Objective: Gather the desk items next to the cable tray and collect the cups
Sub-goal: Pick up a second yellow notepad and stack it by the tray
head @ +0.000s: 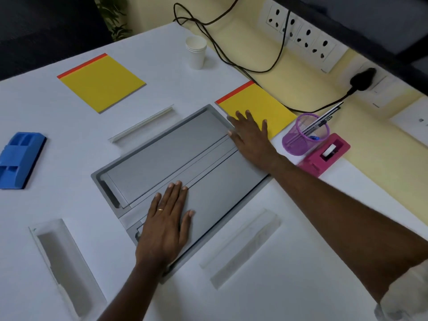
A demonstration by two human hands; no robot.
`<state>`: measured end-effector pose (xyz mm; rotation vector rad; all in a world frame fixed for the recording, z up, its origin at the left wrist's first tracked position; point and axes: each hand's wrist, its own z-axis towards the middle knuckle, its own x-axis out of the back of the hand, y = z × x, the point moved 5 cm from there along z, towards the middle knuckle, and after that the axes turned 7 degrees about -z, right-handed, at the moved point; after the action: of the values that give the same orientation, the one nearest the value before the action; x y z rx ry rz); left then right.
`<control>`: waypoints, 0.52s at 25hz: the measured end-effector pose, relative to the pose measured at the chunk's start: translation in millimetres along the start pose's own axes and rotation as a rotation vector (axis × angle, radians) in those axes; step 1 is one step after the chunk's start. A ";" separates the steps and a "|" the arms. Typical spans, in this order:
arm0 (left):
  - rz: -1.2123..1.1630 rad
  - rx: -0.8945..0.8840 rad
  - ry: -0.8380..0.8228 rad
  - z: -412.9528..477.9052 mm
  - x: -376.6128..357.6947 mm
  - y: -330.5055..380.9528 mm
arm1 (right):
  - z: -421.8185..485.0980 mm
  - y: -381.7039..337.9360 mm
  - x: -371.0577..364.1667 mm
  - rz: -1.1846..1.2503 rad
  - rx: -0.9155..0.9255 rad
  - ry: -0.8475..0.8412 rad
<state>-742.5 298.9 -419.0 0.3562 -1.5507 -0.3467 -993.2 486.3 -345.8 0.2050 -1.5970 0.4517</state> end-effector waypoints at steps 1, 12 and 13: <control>-0.001 -0.002 0.005 0.8 -0.6 -1.3 | -18.2 -12.5 6.3 0.013 0.036 -0.012; 0.122 -0.038 -0.122 -53.2 60.9 59.7 | -249.1 -87.8 88.6 -0.016 0.139 0.015; 0.115 -0.059 -0.090 -76.0 76.1 72.5 | -269.0 -98.9 96.9 -0.030 0.129 0.034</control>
<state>-667.6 331.7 -318.3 0.2067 -1.6381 -0.3210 -716.3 519.8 -228.6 0.3175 -1.5311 0.5329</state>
